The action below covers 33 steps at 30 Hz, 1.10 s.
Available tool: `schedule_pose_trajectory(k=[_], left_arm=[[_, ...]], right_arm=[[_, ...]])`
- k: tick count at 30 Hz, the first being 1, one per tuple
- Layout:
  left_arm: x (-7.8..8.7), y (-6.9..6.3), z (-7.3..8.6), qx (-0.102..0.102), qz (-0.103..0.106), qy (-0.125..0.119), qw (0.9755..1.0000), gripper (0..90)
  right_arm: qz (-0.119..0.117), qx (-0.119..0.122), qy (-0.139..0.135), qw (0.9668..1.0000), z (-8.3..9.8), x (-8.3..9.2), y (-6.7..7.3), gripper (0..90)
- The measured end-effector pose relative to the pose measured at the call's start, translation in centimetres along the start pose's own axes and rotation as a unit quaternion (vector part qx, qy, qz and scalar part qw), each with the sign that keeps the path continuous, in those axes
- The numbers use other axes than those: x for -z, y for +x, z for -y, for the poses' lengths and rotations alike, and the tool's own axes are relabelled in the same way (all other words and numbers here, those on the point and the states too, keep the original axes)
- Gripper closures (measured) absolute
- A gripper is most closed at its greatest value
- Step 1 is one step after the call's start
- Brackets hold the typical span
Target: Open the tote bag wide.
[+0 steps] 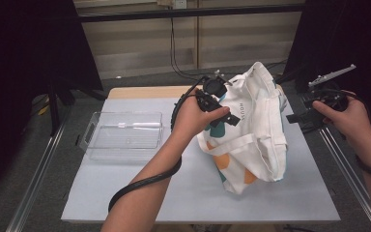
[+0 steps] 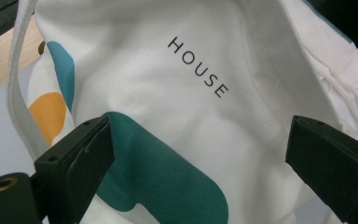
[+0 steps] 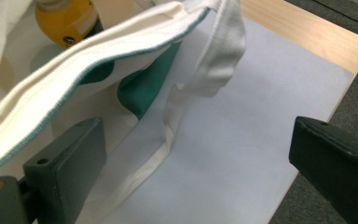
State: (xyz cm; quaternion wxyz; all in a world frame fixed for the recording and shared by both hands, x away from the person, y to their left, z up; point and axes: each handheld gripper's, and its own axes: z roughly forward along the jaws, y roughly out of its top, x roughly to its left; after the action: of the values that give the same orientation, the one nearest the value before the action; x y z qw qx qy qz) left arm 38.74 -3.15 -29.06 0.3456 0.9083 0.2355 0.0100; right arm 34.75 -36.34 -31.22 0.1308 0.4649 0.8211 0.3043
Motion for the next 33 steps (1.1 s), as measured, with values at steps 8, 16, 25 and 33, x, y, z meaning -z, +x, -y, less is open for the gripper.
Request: schedule_pose_trajectory(k=[8,16,25,33], left_arm=[[-0.1,-0.4,-1.2,0.0,0.002,-0.005,1.0,7.3],[-0.7,-1.5,-2.3,0.001,0.01,-0.003,0.9999,7.0],[-1.8,-2.2,-3.4,0.003,0.01,0.009,0.9999,6.9],[-2.9,-2.5,-3.7,0.005,0.0,0.016,0.9999,8.1]], right_arm=[[0.005,0.002,-0.002,1.0,-1.1,0.1,0.6,3.0],[0.019,-0.001,0.005,0.9998,-2.4,0.2,1.0,2.5],[0.015,-0.022,-0.006,0.9996,-3.3,-0.2,1.5,2.5],[0.014,-0.037,0.003,0.9992,-3.5,-1.2,2.1,2.7]])
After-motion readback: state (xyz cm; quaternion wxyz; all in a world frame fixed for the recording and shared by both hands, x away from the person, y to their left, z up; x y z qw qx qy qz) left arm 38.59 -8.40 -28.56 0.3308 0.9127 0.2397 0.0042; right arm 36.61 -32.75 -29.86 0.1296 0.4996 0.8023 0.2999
